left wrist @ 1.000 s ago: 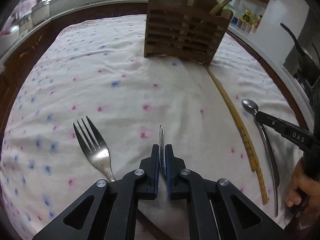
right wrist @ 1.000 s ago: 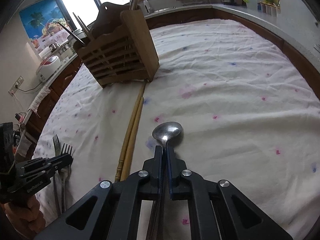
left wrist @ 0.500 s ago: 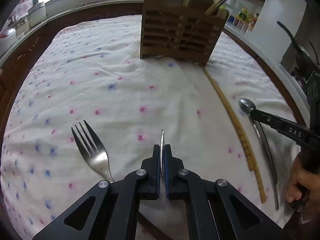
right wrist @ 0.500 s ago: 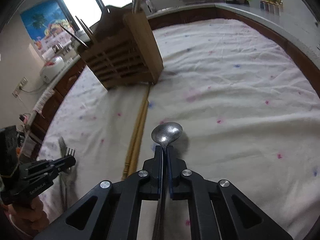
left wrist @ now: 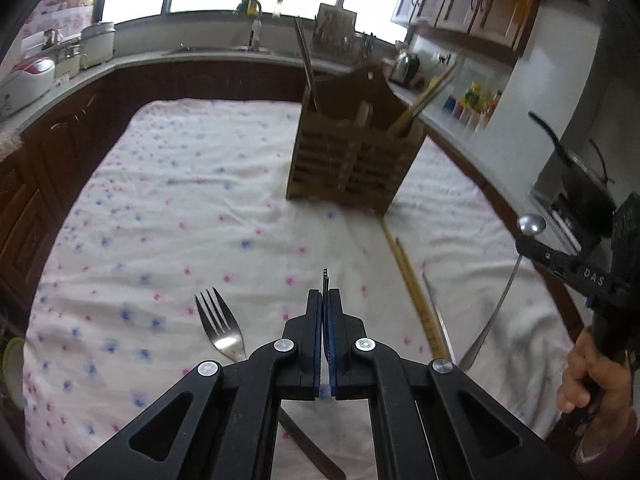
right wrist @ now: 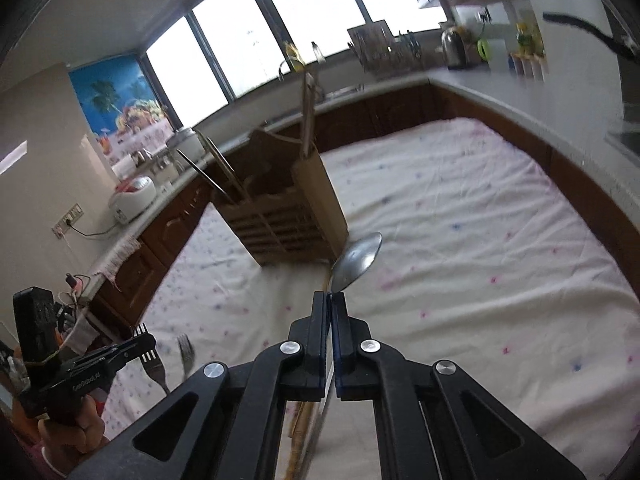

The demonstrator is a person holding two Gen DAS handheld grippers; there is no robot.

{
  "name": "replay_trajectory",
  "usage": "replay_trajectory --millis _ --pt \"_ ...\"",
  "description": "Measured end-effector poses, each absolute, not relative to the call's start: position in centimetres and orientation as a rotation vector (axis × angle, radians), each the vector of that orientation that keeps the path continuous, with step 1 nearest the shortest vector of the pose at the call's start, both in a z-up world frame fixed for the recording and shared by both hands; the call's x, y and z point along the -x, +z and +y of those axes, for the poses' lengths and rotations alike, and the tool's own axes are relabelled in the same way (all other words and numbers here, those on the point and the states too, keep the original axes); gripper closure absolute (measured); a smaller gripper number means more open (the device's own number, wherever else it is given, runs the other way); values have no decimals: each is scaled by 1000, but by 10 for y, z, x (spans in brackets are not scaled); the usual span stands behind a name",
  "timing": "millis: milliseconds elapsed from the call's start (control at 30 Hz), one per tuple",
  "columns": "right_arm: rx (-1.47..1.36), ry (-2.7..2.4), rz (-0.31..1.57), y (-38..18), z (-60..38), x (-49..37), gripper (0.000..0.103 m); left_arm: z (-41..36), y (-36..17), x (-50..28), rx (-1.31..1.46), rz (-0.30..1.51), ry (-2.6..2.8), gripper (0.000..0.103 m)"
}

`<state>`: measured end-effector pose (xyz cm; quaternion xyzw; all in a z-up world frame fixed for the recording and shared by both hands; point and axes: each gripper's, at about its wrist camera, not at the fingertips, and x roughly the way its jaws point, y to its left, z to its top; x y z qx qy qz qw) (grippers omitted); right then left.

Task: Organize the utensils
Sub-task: 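Lift the fork and spoon and carry them over the holder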

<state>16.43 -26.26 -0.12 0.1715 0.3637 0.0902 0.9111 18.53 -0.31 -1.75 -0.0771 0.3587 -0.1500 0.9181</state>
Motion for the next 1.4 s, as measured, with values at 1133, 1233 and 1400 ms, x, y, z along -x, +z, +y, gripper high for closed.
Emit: replay_trajectory --millis 1133,1233,1400 --pt "-193 180 537 61 -242 -198 101 22 59 -180 185 470 -205 103" --pt "-176 185 517 67 -240 -208 101 21 62 -194 180 451 -193 103" --pt "-152 185 466 77 -237 -228 101 14 70 -219 161 396 -161 103"
